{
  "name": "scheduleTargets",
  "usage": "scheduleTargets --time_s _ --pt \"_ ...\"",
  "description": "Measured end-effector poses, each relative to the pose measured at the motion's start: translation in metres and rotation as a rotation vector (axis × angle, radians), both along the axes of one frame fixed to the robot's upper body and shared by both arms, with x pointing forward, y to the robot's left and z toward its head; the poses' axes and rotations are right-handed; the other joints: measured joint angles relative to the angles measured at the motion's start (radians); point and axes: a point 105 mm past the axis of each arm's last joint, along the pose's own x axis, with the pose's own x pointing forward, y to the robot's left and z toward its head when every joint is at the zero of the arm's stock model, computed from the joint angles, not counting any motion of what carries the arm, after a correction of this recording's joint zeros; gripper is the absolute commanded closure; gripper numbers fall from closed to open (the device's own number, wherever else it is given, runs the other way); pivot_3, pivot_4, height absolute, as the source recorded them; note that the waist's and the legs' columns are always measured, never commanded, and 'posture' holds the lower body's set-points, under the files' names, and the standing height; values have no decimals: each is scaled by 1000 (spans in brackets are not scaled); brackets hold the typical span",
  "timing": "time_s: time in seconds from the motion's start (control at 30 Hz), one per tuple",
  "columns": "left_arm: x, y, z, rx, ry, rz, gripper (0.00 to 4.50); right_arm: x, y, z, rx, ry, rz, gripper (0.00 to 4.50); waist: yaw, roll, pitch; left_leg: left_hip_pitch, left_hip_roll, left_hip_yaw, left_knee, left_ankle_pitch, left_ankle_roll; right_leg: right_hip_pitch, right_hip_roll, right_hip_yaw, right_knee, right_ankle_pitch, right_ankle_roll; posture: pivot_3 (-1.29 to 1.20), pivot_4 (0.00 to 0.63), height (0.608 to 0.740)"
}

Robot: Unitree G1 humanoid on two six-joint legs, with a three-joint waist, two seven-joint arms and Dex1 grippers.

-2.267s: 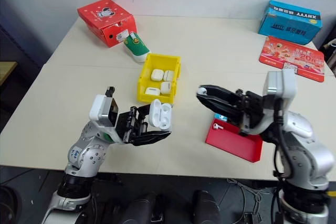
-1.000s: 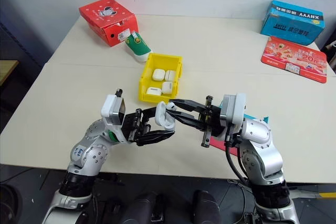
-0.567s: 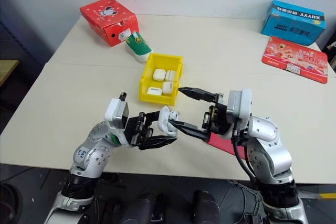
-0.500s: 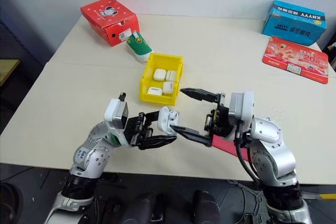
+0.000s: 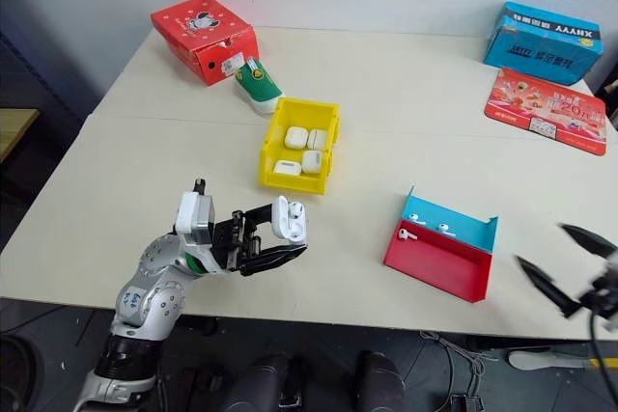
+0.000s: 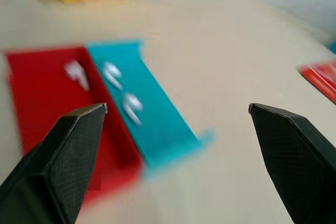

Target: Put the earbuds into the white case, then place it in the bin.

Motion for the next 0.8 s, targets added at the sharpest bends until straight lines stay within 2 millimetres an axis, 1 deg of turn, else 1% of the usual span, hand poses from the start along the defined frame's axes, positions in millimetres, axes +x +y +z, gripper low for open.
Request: scheduleTargets --time_s 0.03,0.1,0.17,0.2,0.23,0.3,0.4,0.53,0.57,0.67,0.7,0.73,0.8 --pt "1 1 -3 12 3 4 1709 -5 -12 -8 -33 42 -37 54 -1 1 0 1 0 0 -1 0 -1 0 0 0 0 0 0 0 150 740" --pt "2 2 -6 27 5 5 1709 -9 -21 -14 -71 85 -60 54 -7 2 0 1 1 2 -2 1 -1 -1 0 1 0 0 0 0 150 740" --pt "2 2 -6 29 0 2 1709 -3 -23 -11 -112 113 -56 54 -19 4 1 2 1 4 -3 2 -2 -1 0 2 0 0 0 0 150 740" --pt "2 2 -6 28 -1 4 1709 6 -20 -4 -123 119 -36 54 -27 5 1 3 1 4 -4 3 -3 -1 0 2 1 0 0 0 150 740" --pt "3 0 -4 24 -6 3 1709 15 -13 6 -144 116 -3 54 -30 6 1 3 2 4 -4 3 -3 -1 0 3 1 0 0 0 150 740" --pt "4 -1 -1 15 -14 8 1709 34 7 28 -165 94 81 54 -29 7 1 4 3 3 -4 4 -4 -1 0 2 2 0 0 0 150 740" --pt "4 -2 0 4 -9 18 1709 57 38 48 -182 134 204 54 -23 7 1 3 3 3 -7 6 -4 -2 0 1 2 0 -1 0 150 740" --pt "3 -3 0 -3 -4 22 1709 77 69 53 -195 251 287 54 -8 7 1 1 1 1 -7 8 1 -3 -1 -1 1 0 -1 0 150 740" --pt "2 -4 0 -8 -3 25 1709 85 77 53 -190 294 294 54 -6 7 1 1 1 1 -6 8 1 -3 -1 -1 0 0 -1 0 150 740" --pt "-1 -7 2 -20 -2 25 1709 99 93 51 -199 368 312 54 1 7 1 0 1 -1 -6 7 2 -3 -2 -2 -1 0 -1 0 150 740" --pt "-1 -7 2 -23 1 33 1709 104 99 47 -210 401 323 438 -1 7 1 -1 1 -1 -6 7 2 -3 -2 -2 -1 0 -1 0 150 740" --pt "-2 -8 2 -26 3 33 1709 108 103 45 -219 424 328 671 0 7 1 -1 1 -1 -6 7 2 -3 -2 -3 -2 0 -1 0 150 740" --pt "-4 -8 1 -29 10 42 1709 115 111 41 -226 453 339 1338 -3 7 1 -1 1 -1 -6 7 2 -3 -2 -3 -2 0 -1 0 150 740"
